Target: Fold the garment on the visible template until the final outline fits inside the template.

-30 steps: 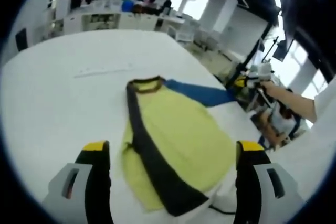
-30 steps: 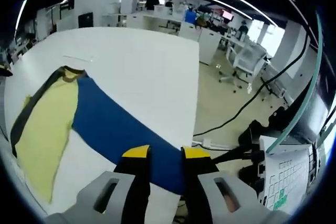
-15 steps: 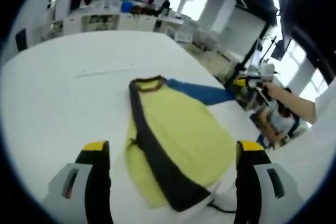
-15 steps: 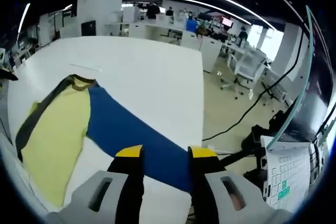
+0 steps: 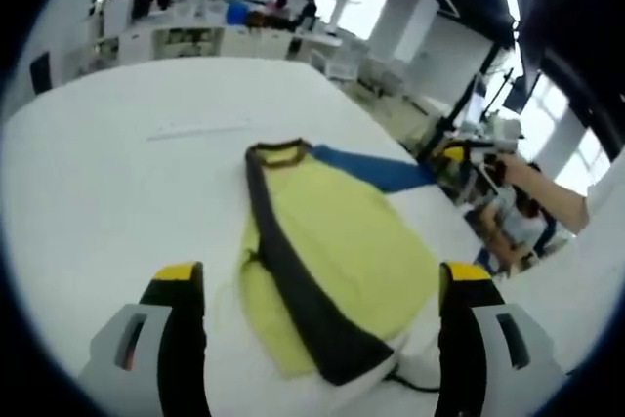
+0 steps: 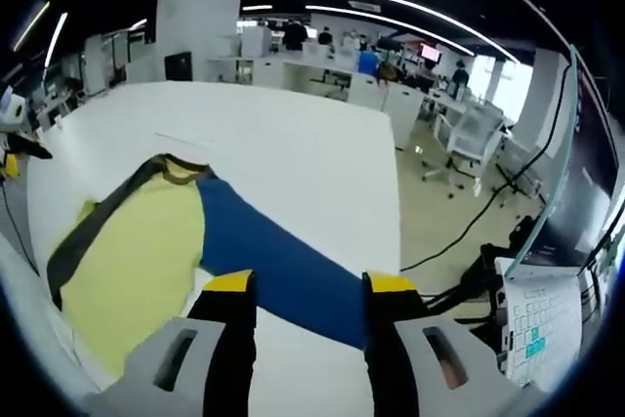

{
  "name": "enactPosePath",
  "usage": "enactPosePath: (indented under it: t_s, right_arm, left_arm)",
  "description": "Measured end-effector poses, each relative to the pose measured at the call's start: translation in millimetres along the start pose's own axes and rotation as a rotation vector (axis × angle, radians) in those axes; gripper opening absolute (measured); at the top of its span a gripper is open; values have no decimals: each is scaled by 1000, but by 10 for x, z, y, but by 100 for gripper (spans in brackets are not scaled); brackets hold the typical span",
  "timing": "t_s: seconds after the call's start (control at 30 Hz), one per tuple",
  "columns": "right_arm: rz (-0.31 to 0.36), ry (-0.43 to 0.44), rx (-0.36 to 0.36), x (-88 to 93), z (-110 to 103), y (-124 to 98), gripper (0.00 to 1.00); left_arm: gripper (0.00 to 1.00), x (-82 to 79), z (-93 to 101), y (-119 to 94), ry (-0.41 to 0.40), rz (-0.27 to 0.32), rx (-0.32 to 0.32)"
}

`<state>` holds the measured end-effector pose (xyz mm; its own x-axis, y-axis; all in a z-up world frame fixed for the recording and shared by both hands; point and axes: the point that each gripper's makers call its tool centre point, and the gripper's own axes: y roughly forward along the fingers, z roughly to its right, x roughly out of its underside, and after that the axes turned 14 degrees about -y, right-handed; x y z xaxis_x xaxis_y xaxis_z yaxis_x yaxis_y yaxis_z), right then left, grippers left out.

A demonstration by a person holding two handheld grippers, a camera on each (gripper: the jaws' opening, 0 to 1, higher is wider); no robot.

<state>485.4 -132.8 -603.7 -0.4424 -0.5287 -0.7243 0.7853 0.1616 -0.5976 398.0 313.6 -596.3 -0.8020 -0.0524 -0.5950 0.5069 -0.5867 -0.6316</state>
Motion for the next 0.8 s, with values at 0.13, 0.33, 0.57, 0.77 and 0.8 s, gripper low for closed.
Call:
enactPosePath:
  t_s: [0.13, 0.33, 0.57, 0.77, 0.8]
  right_arm:
    - [23, -1, 14, -91, -58, -84, 52]
    - [74, 10, 18, -260, -172, -229, 58]
    - [111, 25, 7, -393, -353, -362, 66]
    - [139, 49, -34, -447, -600, -435, 72]
    - [137, 49, -41, -443, -630, -439, 73]
  left_arm:
    - [96, 5, -1, -20, 2, 3, 5]
    - [96, 43, -14, -70, 2, 6, 9]
    - [97, 60, -46, -162, 0, 20, 3]
    - [97, 56, -124, -285, -6, 36, -21]
    - [97, 62, -135, -300, -5, 36, -26]
